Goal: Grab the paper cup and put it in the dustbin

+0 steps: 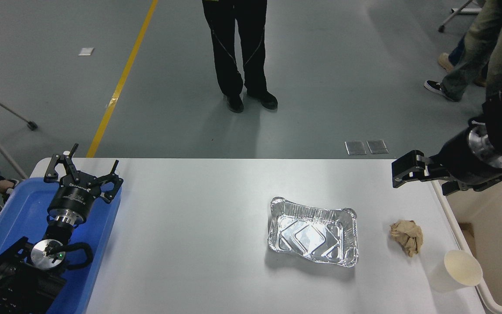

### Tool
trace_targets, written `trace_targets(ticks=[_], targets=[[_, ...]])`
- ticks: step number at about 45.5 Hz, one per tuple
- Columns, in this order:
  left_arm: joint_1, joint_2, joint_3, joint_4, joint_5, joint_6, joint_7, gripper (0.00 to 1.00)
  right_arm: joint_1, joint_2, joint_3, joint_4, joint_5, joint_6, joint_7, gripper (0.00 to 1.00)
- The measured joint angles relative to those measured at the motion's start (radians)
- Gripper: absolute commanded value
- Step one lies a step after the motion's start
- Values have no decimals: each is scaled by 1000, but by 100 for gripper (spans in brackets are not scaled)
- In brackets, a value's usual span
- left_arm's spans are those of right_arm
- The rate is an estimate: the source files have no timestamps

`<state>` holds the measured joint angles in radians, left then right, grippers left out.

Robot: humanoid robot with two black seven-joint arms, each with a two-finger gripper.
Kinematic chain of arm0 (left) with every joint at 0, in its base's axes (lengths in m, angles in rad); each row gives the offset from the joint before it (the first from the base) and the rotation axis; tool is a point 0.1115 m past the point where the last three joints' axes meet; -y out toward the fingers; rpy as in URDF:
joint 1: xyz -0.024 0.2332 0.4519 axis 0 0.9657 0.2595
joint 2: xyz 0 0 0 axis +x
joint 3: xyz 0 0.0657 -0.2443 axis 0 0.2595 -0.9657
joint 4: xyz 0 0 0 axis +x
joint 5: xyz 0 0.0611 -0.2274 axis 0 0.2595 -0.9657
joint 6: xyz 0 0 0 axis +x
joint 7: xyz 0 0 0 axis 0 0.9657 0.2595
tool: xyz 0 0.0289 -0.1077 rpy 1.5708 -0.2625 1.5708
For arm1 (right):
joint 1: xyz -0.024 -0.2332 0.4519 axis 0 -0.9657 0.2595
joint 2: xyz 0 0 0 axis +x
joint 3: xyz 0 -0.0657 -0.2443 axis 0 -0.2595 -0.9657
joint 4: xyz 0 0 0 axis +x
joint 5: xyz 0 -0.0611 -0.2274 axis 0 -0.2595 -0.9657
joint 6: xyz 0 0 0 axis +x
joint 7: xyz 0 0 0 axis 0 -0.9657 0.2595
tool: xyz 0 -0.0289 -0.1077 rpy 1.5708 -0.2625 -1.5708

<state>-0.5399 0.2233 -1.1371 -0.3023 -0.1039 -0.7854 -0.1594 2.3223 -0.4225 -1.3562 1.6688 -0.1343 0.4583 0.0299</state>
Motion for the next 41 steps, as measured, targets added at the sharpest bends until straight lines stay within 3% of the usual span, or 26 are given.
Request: trace_targets(ticks=[24, 41], targets=[[0, 1, 0, 0, -1, 0, -1, 99, 64, 72, -10, 47, 8, 44, 0, 100], [0, 1, 0, 0, -1, 0, -2, 99, -32, 39, -61, 36, -5, 4, -2, 100]])
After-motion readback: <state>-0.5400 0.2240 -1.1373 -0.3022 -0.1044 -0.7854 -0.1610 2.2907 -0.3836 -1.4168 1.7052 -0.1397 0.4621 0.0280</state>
